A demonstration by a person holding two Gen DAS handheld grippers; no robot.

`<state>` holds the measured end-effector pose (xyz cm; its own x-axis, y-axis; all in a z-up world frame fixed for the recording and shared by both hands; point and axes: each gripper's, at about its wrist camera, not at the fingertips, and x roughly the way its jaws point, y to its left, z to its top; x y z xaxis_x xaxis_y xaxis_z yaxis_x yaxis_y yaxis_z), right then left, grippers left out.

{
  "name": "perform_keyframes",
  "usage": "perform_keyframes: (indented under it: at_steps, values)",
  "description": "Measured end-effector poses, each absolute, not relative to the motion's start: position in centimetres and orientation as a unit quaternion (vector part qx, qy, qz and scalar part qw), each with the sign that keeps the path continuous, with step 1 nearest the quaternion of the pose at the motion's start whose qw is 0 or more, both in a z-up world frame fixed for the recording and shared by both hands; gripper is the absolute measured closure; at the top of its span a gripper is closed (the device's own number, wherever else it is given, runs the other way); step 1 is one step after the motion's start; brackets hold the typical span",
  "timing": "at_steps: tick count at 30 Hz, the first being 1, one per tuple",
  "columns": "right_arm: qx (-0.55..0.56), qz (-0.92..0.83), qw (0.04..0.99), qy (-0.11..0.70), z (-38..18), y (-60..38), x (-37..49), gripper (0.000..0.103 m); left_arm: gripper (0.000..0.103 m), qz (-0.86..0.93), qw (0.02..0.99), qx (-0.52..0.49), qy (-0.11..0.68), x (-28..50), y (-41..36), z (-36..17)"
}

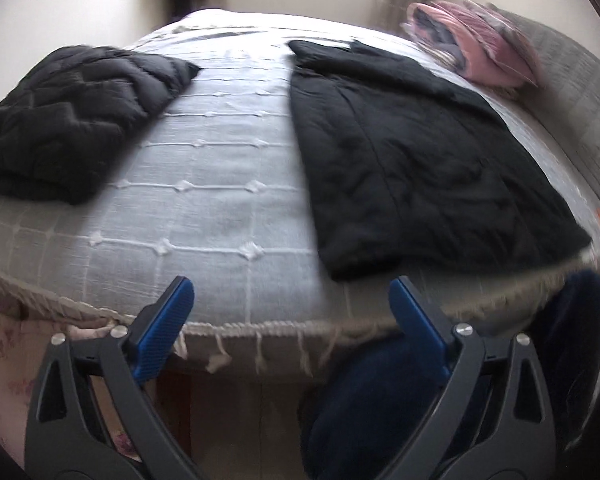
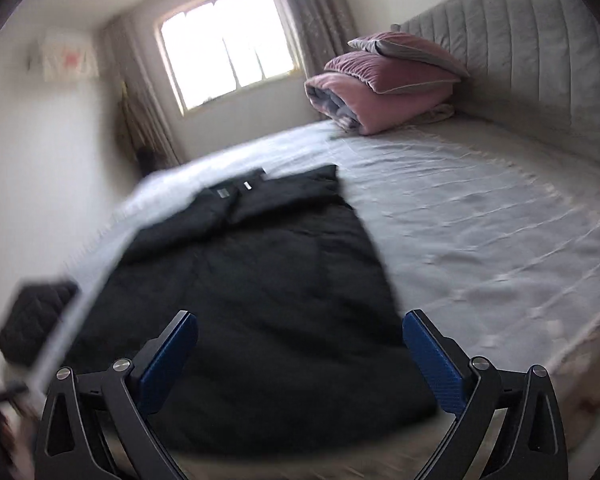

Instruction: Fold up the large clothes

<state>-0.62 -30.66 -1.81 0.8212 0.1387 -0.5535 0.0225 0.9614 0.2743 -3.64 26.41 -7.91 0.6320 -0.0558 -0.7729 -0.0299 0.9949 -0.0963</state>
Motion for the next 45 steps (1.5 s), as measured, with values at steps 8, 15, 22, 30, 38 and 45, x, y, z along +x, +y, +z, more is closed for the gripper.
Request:
perform_keyframes:
  at_steps: [8, 15, 22, 30, 38, 45]
  values:
    - [0.11, -0.026, 0.926, 0.36, -7.3, -37.3, -7.6, 0.0, 0.023, -0.024, 0.886, -0.081, 0.456, -1.4, 25.4, -10.7]
    - [0.113, -0.003, 0.913, 0.392, -11.0, -35.6, -4.1, 0.011, 0.051, 0.0, 0.887, -0.046, 0.459, 1.3, 23.2, -11.4]
    - [0.17, 0.03, 0.901, 0.398, -12.7, -35.0, 1.3, 0.075, 0.089, 0.023, 0.879, -0.081, 0.469, 3.2, 23.9, -12.1]
    - [0.245, 0.061, 0.897, 0.362, -11.7, -36.8, 1.1, 0.095, 0.098, 0.094, 0.9, -0.03, 0.424, 2.1, 22.8, -8.5]
    - [0.302, 0.05, 0.9, 0.31, -5.2, -38.4, -0.3, 0.098, 0.099, 0.099, 0.92, 0.03, 0.378, -1.4, 20.5, -2.3]
    - [0.339, 0.022, 0.86, 0.38, -9.9, -40.9, 1.1, 0.097, 0.097, 0.084, 0.882, 0.065, 0.459, -0.3, 20.1, -9.5]
